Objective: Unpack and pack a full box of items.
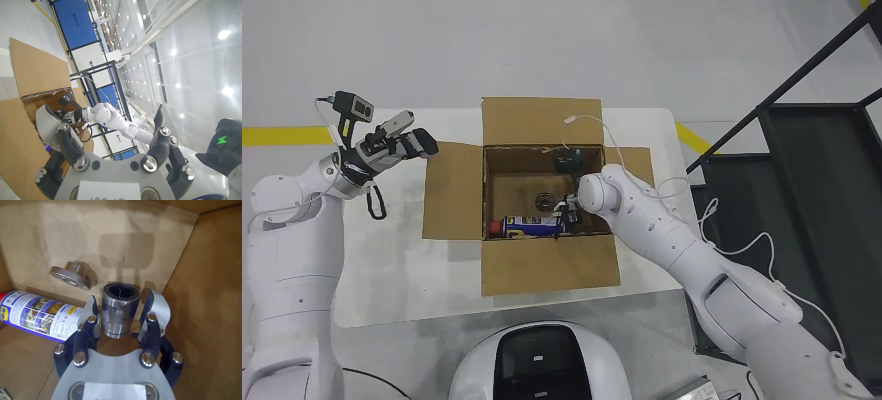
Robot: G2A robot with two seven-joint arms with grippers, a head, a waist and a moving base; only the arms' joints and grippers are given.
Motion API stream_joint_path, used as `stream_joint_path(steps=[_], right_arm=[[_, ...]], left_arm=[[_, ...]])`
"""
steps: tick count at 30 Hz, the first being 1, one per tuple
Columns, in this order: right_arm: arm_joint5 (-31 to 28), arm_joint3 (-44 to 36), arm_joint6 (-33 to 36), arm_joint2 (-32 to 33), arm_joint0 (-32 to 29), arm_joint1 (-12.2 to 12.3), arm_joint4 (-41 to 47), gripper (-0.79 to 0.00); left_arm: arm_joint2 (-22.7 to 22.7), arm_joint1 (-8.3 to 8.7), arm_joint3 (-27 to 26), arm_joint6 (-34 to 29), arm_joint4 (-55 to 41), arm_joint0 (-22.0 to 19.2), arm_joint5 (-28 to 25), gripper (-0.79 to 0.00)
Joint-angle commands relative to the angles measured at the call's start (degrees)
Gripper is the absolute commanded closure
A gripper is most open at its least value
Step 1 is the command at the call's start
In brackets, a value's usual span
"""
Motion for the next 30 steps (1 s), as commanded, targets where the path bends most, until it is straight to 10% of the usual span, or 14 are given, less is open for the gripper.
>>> stream_joint_path(steps=[1,9,12,20,30], right_arm=[[-0.13,0.76,-0.21,-0.05,0.10,-0.33,0.23,-0.480],[-1.03,4.40,-1.54,-0.42,0.84,-1.87,0.68,-0.268],[-1.32,5.57,-1.50,-0.78,1.29,-2.48,0.44,0.000],[-1.81,1.45,-0.48,1.09,0.87,-2.02,-0.94,0.000],[-0.11,-21.91,1.43,11.75,-8.75,3.56,-7.22,0.000]], left_arm=[[0.00,0.00,0.00,0.00,0.00,0.00,0.00,-0.785],[0.00,0.00,0.00,0.00,0.00,0.00,0.00,-0.785],[0.00,0.00,0.00,0.00,0.00,0.00,0.00,-0.785],[0.00,0.00,0.00,0.00,0.00,0.00,0.00,-0.785],[0.00,0.00,0.00,0.00,0.00,0.00,0.00,-0.785]])
